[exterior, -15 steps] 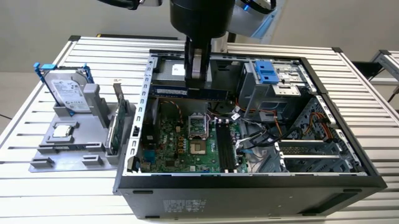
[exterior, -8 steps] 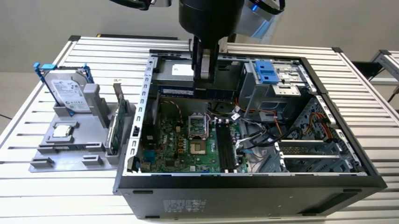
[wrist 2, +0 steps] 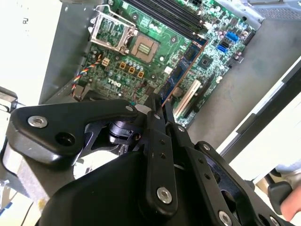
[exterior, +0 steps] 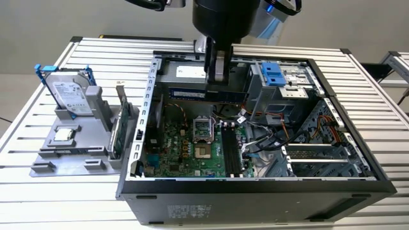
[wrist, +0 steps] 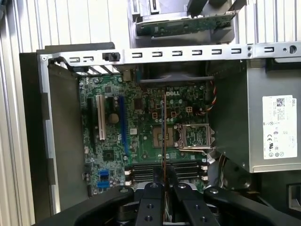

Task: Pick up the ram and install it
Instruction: 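Pick up the ram and move it above insertion slot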

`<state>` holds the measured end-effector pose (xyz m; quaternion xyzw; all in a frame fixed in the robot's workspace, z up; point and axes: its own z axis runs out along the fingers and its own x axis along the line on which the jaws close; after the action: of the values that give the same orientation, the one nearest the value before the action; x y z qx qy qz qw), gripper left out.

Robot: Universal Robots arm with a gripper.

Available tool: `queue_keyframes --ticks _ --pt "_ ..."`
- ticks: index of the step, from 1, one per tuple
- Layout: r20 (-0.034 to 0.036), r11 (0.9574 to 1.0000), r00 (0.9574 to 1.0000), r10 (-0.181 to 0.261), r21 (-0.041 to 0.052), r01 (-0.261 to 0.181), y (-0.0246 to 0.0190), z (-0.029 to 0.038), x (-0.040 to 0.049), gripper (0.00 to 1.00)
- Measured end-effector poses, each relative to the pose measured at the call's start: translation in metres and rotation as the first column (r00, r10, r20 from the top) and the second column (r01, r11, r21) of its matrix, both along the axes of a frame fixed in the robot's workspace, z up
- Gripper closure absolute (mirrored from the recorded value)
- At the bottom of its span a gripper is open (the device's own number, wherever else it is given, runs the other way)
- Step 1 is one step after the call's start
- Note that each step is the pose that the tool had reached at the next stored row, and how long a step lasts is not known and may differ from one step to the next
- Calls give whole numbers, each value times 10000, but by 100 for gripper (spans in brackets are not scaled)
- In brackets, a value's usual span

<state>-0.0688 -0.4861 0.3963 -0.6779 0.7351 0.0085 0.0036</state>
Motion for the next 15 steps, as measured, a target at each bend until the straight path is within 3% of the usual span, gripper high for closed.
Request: queue_keyframes --ticks 15 --pt "0 10000 10000 0 0 0 0 0 169 100"
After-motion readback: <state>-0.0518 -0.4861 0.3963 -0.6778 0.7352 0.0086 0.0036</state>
